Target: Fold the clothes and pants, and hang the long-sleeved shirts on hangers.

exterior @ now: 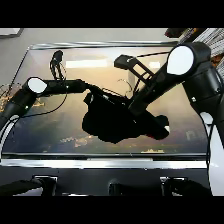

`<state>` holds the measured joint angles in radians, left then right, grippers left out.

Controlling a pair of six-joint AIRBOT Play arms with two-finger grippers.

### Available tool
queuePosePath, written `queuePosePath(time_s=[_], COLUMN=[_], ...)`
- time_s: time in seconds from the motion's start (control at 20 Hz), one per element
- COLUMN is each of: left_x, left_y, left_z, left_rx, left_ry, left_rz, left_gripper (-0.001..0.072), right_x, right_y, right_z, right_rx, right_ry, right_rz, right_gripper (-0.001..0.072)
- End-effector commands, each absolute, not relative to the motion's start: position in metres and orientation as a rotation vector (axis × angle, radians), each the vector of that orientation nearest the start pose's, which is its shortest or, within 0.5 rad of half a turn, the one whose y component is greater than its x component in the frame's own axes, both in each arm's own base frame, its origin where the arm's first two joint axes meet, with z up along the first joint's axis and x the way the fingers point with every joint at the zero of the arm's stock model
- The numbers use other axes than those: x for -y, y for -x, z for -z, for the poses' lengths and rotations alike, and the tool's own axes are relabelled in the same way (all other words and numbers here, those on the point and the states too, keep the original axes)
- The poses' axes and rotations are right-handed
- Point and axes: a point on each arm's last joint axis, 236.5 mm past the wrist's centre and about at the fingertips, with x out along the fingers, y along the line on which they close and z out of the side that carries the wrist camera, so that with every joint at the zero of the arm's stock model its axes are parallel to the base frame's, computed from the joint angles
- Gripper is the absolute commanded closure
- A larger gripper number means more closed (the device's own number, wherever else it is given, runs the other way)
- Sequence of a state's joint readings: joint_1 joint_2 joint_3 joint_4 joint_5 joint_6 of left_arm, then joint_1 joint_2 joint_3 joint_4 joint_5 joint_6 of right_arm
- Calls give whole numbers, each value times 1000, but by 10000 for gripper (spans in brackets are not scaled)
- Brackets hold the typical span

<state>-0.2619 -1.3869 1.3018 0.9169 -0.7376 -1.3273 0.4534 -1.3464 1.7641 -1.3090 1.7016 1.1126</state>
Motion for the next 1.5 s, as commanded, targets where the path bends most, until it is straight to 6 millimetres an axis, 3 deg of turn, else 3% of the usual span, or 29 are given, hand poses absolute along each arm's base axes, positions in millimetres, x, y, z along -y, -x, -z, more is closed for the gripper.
queuePosePath(time_s=[0.0,0.25,0.55,0.75,1.05,1.25,1.45], left_x=[225,225,234,228,202,198,199], left_y=[-464,-454,-456,-460,-469,-474,-474], left_z=[-102,-103,-161,-184,-154,-142,-140], left_rx=[-809,-844,-777,-749,-812,-836,-848], left_ry=[308,301,278,258,154,161,191], left_rz=[558,579,640,619,511,495,482], left_gripper=[686,686,686,686,686,686,686], right_x=[-216,-212,-212,-209,-197,-181,-181], right_y=[-317,-324,-334,-337,-317,-308,-310], right_z=[-155,-151,-131,-128,-139,-150,-153], right_rx=[-1155,-1162,-1242,-1249,-1292,-1307,-1291], right_ry=[541,535,473,470,479,475,460], right_rz=[-898,-854,-778,-755,-749,-678,-664], right_gripper=[685,685,685,685,685,685,685])
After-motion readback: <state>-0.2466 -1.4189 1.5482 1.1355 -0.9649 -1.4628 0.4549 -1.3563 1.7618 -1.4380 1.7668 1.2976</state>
